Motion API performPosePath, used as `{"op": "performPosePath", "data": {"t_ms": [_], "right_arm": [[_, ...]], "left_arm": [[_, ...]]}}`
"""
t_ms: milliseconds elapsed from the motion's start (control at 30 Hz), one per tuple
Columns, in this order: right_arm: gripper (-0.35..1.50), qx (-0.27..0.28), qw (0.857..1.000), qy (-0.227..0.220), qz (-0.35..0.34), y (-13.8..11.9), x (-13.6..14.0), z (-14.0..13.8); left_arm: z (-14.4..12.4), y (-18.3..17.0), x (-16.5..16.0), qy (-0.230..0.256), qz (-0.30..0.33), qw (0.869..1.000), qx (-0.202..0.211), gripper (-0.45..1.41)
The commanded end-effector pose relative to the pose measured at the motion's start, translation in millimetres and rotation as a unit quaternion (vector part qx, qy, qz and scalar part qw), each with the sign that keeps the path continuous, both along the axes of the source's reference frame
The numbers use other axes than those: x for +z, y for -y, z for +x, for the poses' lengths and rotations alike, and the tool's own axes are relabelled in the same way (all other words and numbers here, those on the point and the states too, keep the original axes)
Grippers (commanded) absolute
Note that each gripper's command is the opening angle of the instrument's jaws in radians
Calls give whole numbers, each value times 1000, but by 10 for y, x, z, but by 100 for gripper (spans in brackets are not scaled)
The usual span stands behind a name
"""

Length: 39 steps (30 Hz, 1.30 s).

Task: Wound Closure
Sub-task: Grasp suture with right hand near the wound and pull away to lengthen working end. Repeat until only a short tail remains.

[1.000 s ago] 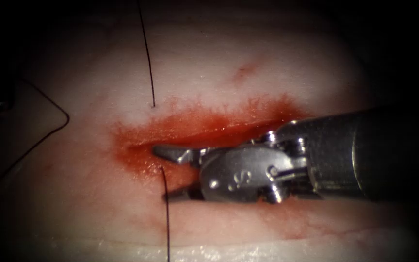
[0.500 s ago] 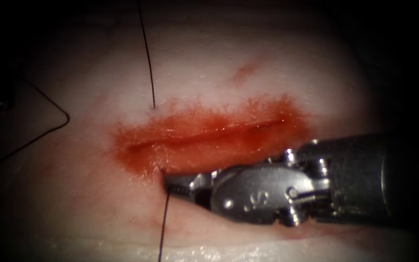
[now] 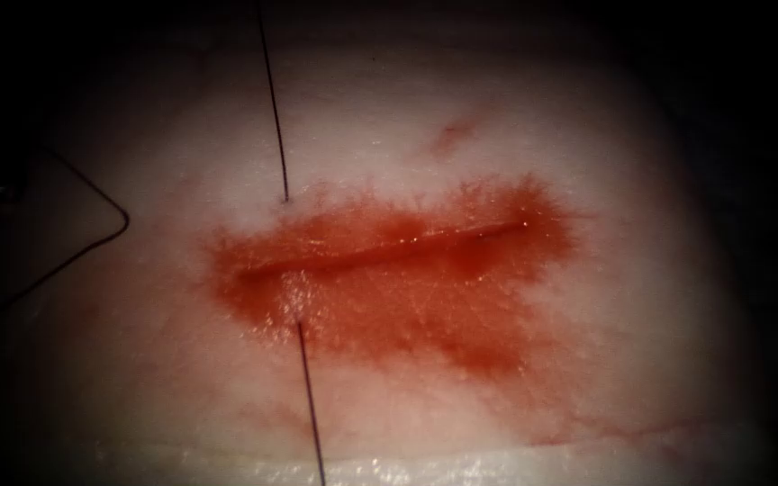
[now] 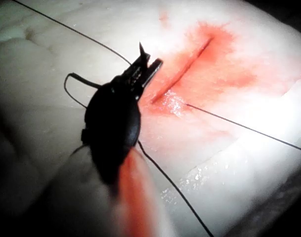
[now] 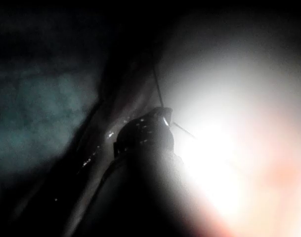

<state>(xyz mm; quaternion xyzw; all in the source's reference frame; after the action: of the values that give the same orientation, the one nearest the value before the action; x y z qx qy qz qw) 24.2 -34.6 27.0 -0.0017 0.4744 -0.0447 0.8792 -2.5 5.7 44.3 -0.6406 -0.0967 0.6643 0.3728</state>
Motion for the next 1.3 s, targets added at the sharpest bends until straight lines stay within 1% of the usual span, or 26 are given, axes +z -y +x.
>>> {"op": "performPosePath", "data": {"t_ms": [33, 67, 100, 133, 167, 200, 233, 267, 300, 333, 367, 400, 433, 500, 733, 767, 800, 933, 1100, 1133, 1200, 1233, 1300], "right_arm": [[-35, -18, 1000, 6, 5, 25, -11, 15], [-35, -18, 1000, 7, 5, 28, -12, 16], [-15, -17, 1000, 7, 3, 25, -13, 17], [49, -14, 1000, 6, 4, 22, -12, 16], [49, -14, 1000, 6, 4, 22, -12, 16], [113, -4, 1000, -6, -18, 11, -8, 15], [128, 4, 999, -18, -38, 2, -5, 13], [135, 17, 998, -25, -50, -14, 0, 10], [136, 21, 998, -28, -53, -25, 4, 7], [136, 29, 997, -44, -50, -43, 10, 4], [136, 29, 997, -44, -50, -43, 10, 4], [138, 34, 997, -54, -48, -54, 14, 3], [143, 47, 996, -63, -51, -72, 23, 2], [145, 61, 994, -72, -54, -88, 34, 5], [145, 68, 994, -69, -57, -117, 63, 16], [145, 68, 994, -69, -57, -117, 63, 16], [138, 69, 993, -66, -63, -132, 78, 19], [138, 68, 993, -62, -74, -154, 100, 22], [138, 68, 993, -65, -76, -171, 124, 25], [138, 68, 992, -65, -79, -174, 132, 27], [138, 70, 992, -64, -85, -175, 144, 28], [138, 68, 992, -62, -89, -172, 152, 29], [138, 64, 992, -59, -96, -167, 161, 31]], "left_arm": [[-5, 1, 6, 0, 0, 1000, 0, -45], [-5, 1, 6, 0, 0, 1000, 0, -45], [-5, 1, 6, 0, 0, 1000, 0, -45], [-5, 1, 6, 0, 0, 1000, 0, -45], [-5, 1, 6, 0, 0, 1000, 0, -45], [-5, 1, 6, 0, 0, 1000, 0, -45], [-5, 1, 6, 0, 0, 1000, 0, -45], [-5, 1, 6, 0, 0, 1000, 0, -45], [-5, 1, 6, 0, 0, 1000, 0, -45], [-6, 1, 6, 0, 0, 1000, 0, -45], [-6, 1, 6, 0, 0, 1000, 0, -45], [-6, 1, 6, 0, 0, 1000, 0, -45], [-5, 1, 6, 0, 0, 1000, 0, -45], [-5, 1, 6, 0, 0, 1000, 0, -45], [-5, 2, 6, 1, 3, 1000, -1, -45], [-5, 2, 6, 1, 3, 1000, -1, -45], [-5, 2, 6, 1, 2, 1000, -1, -45], [-5, 2, 5, 2, 2, 1000, 0, -45], [-5, 2, 5, 2, 2, 1000, 0, -45], [-5, 2, 5, 2, 2, 1000, 0, -45], [-4, 2, 5, 2, 2, 1000, 0, -45], [-4, 2, 5, 2, 2, 1000, 1, -45], [-4, 2, 5, 2, 2, 1000, 1, -45]]}}
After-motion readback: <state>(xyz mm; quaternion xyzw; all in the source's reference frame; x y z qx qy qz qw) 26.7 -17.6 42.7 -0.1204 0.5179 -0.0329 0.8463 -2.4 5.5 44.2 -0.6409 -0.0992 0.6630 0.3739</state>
